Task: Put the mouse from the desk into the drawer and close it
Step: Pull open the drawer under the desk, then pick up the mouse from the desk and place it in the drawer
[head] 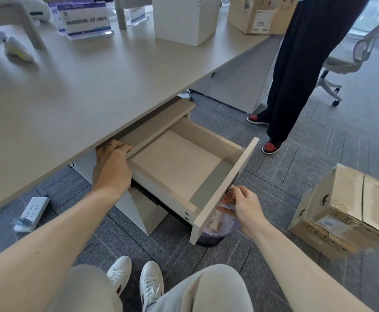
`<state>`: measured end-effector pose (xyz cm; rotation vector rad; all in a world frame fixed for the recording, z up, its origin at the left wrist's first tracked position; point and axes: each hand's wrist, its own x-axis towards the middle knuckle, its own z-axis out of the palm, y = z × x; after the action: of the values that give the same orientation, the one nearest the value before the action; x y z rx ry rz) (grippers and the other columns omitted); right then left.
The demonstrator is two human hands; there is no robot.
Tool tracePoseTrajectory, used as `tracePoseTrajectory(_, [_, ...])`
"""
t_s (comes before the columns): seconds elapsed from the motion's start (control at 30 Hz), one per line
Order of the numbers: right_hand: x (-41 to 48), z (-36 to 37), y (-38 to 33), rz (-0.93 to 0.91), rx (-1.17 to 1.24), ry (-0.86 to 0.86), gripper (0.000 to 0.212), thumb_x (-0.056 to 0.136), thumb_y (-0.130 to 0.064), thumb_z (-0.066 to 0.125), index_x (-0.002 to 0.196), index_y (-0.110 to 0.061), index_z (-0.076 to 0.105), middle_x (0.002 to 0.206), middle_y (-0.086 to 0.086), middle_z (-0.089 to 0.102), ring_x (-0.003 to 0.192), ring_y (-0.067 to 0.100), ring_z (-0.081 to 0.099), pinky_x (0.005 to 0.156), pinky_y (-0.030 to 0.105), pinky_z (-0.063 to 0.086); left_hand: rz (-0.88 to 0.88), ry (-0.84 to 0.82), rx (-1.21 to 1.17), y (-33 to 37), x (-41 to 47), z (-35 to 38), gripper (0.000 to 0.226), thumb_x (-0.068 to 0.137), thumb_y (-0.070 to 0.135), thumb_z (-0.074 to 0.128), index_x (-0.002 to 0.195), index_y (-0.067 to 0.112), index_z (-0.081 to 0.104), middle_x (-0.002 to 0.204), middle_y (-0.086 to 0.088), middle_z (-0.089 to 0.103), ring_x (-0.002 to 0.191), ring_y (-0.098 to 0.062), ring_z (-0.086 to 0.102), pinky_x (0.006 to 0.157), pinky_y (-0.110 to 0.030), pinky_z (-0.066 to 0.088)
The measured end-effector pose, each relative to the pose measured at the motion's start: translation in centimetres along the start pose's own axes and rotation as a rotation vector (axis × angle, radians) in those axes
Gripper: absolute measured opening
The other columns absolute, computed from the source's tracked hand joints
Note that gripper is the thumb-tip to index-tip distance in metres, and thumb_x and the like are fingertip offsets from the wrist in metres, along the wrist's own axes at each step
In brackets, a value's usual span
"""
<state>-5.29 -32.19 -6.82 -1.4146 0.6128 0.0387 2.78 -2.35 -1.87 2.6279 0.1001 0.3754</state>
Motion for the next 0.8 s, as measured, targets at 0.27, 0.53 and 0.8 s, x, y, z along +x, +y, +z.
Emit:
tracePoseTrajectory(0.27, [0.0,-0.1,-0.2,0.024,-0.015,0.004,0.022,0.101,-0.016,0.046,0.092,-0.001,0.061,0.083,0.014,0.059,0.076,0.024,0.061,0.068,0.043,0.063,0.040,-0.017,0.019,-0.5,0.2,-0.2,0.045,0.091,-0.003,0.048,0.130,0.016,0.060,0.125,0.001,0.055,0.117,-0.027,0.041,0.074,-0.037,0.045])
tracePoseTrajectory(0.53, [-2.6,-0.9,-5.0,-0.070,-0.294,0.107,0.047,0.083,-0.068,0.046,0.109,-0.029,0.052,0.109,-0.005,0.062,0.105,0.022,0.061,0.097,0.051,0.050,0.033,-0.279,-0.015,1.1,0.3,-3.8,0.051,0.092,0.023,0.053,0.142,0.016,0.047,0.142,-0.011,0.052,0.130,-0.031,0.044,0.102,-0.048,0.045])
tracePoseTrajectory(0.8, [-8.1,2.8,-13.6,-0.255,-0.264,-0.008,0.041,0.090,-0.064,0.043,0.113,-0.032,0.053,0.114,-0.001,0.058,0.108,0.021,0.057,0.102,0.049,0.047,-0.037,-0.356,-0.485,5.7,-0.9,-15.2,0.045,0.093,0.042,0.058,0.132,0.019,0.057,0.121,-0.001,0.066,0.109,-0.021,0.062,0.099,-0.044,0.051])
